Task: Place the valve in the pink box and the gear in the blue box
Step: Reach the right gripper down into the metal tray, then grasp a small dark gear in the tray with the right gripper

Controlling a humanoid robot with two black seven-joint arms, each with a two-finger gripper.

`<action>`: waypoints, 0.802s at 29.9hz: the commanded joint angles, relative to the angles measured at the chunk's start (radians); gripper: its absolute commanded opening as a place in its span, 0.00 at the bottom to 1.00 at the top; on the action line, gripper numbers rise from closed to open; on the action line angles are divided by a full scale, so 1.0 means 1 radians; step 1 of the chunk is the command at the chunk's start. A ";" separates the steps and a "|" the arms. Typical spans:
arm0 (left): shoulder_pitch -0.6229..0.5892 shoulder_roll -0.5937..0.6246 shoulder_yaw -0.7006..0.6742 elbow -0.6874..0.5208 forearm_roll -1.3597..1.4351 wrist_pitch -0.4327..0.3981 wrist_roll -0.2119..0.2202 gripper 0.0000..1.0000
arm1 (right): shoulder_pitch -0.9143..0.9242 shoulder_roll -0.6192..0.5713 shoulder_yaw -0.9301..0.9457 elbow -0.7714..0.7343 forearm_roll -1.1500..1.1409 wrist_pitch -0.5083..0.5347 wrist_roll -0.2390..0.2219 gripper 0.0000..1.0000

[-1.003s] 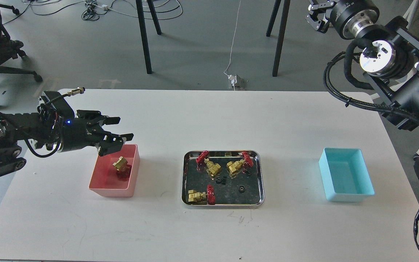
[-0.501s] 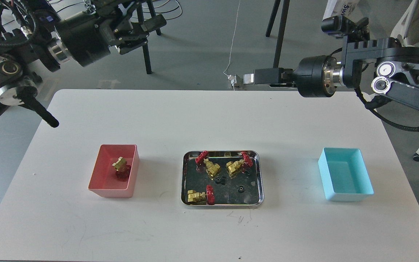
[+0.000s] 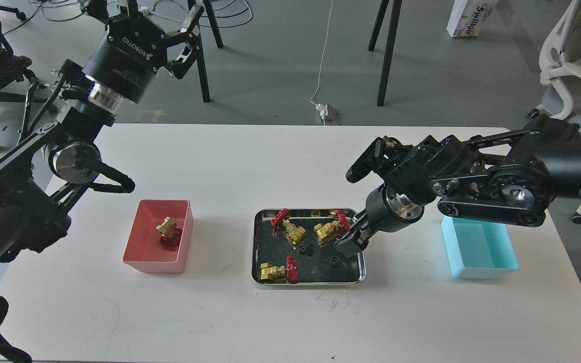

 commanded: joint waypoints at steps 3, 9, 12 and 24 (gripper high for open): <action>0.009 -0.001 -0.002 -0.004 0.001 0.000 0.000 0.96 | -0.041 0.095 -0.034 -0.057 -0.016 0.000 -0.004 0.61; 0.013 -0.002 0.000 -0.004 0.001 0.000 0.000 0.95 | -0.076 0.098 -0.079 -0.087 -0.016 0.000 -0.012 0.62; 0.019 -0.007 0.001 -0.004 0.001 0.000 0.000 0.96 | -0.103 0.106 -0.077 -0.129 -0.016 0.000 -0.021 0.62; 0.046 -0.026 0.001 -0.004 0.002 0.000 0.000 0.96 | -0.131 0.137 -0.077 -0.144 -0.016 0.000 -0.023 0.60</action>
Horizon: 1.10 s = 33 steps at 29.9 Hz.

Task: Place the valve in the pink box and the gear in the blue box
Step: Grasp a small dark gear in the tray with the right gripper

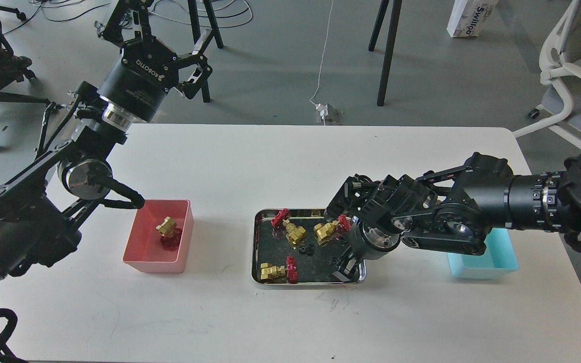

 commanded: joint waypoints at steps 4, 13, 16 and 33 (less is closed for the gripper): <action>0.014 0.000 -0.001 0.000 0.001 0.000 0.000 0.96 | -0.024 0.024 0.000 -0.030 0.000 0.000 0.000 0.56; 0.026 -0.002 -0.001 0.000 0.002 0.000 0.000 0.96 | -0.039 0.051 0.009 -0.082 0.002 0.000 0.001 0.55; 0.026 -0.003 -0.001 0.000 0.002 0.000 0.000 0.97 | -0.044 0.059 0.009 -0.094 0.002 0.000 0.001 0.55; 0.029 -0.003 0.001 0.002 0.002 0.000 0.000 0.97 | -0.066 0.090 0.009 -0.142 0.002 0.000 0.003 0.27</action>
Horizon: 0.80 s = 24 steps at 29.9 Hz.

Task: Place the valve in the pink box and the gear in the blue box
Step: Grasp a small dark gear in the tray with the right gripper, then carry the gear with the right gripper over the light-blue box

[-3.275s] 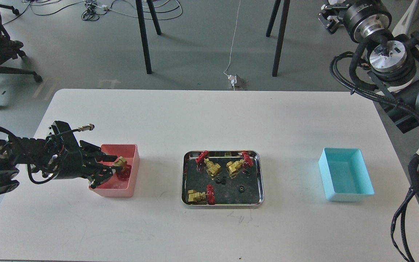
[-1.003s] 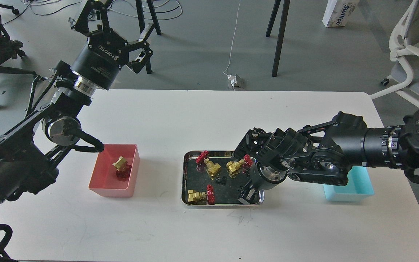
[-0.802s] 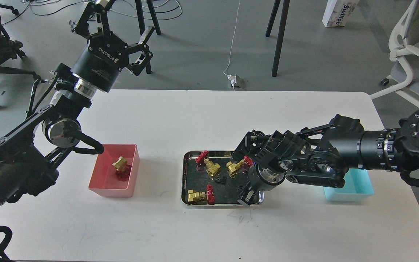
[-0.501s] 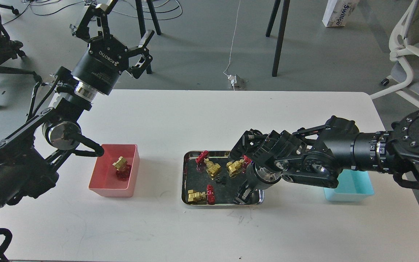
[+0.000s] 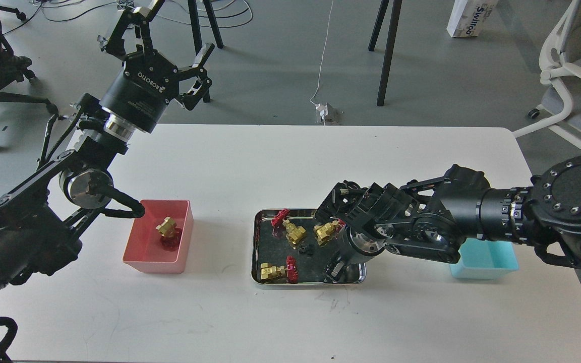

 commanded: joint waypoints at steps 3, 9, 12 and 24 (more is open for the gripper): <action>0.005 0.000 0.000 0.000 0.000 0.000 0.000 0.97 | -0.002 0.000 0.000 0.000 0.000 0.000 0.000 0.18; 0.008 0.000 0.000 0.000 0.000 0.000 0.000 0.97 | 0.009 0.000 0.003 0.003 0.005 0.000 0.002 0.09; 0.008 0.000 0.000 0.000 0.000 0.000 0.000 0.97 | 0.018 -0.002 0.023 0.004 0.008 0.000 0.002 0.08; 0.010 -0.006 0.008 0.000 0.000 0.000 0.000 0.97 | 0.080 -0.513 0.365 0.075 0.018 0.000 -0.003 0.06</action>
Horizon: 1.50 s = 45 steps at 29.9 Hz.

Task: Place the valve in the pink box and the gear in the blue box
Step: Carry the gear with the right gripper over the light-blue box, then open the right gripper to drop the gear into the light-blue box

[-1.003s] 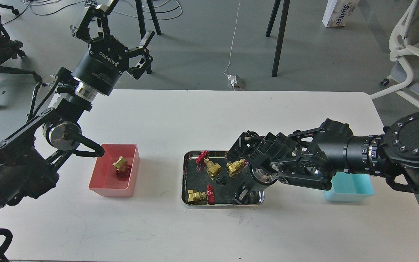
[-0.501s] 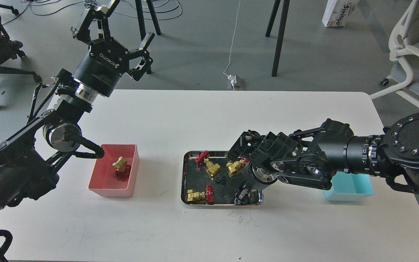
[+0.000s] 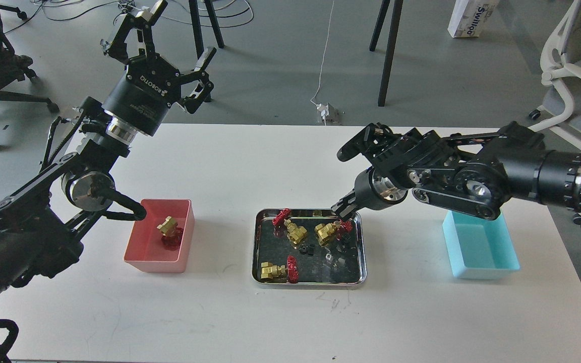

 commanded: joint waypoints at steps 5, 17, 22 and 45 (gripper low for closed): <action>0.003 -0.035 0.015 0.000 0.002 0.000 0.000 0.97 | -0.174 -0.514 0.220 0.065 0.018 0.000 -0.002 0.07; 0.003 -0.075 0.018 0.000 0.004 0.000 0.000 0.97 | -0.439 -0.652 0.254 0.223 0.031 -0.199 0.003 0.07; 0.003 -0.075 0.018 0.002 0.004 0.000 0.000 0.97 | -0.439 -0.617 0.255 0.220 0.057 -0.206 0.006 0.14; -0.110 -0.058 0.067 0.106 0.021 0.000 0.000 0.97 | -0.443 -0.565 0.838 0.124 1.037 -0.277 0.012 1.00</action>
